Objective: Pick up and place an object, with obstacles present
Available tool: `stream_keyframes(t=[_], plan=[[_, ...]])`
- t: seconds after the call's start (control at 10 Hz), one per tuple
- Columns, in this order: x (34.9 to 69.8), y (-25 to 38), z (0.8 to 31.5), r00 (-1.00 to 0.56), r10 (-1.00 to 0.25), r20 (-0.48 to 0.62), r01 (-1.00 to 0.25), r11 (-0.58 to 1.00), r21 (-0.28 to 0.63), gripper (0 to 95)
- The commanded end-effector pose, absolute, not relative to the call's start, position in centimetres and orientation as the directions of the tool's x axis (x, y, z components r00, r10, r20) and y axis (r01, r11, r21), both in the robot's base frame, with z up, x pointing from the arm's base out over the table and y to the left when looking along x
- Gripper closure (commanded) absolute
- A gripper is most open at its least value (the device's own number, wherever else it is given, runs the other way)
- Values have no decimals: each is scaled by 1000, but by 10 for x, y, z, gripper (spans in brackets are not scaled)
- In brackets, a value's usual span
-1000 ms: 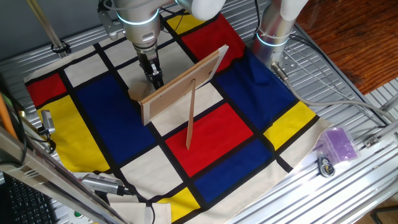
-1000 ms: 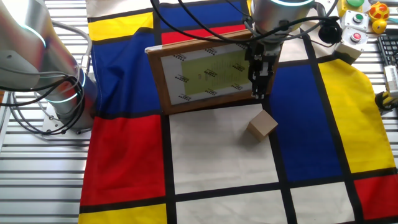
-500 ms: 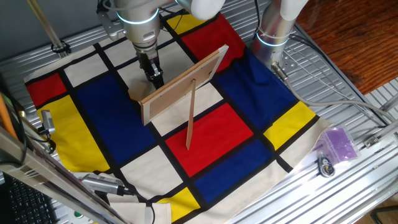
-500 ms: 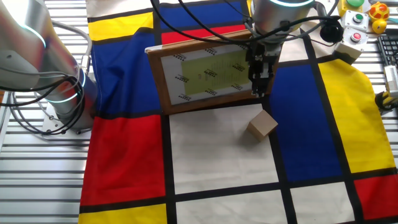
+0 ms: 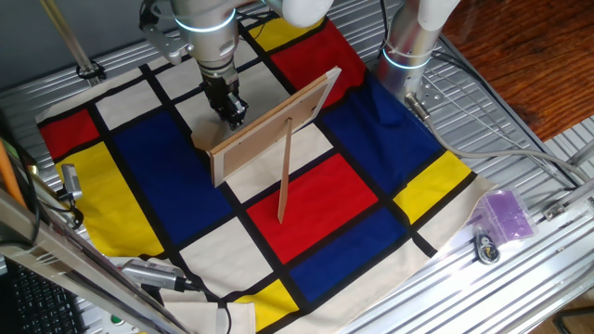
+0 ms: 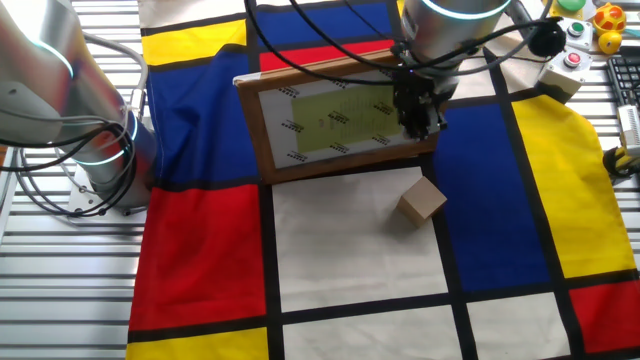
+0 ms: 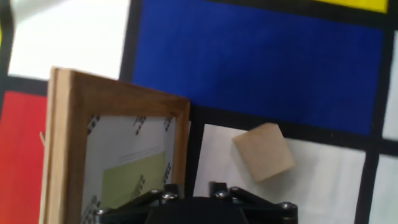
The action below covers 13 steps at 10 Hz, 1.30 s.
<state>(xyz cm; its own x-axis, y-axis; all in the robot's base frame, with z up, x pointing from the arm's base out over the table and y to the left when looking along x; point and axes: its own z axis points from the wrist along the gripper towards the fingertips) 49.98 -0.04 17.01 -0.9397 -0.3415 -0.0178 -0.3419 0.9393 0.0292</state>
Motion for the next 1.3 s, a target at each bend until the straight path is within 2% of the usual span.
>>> stream_keyframes(t=[0.1,0.6,1.1,1.2,1.3], plan=[[500,0,170,-931,-366,-19,-366,930,31,950],[514,-17,169,-912,-411,-18,-411,911,31,950],[554,-59,126,-855,-518,-17,-519,854,32,950],[564,-67,117,-815,-579,-27,-579,814,40,570],[568,-68,110,-797,-604,-30,-604,796,39,380]])
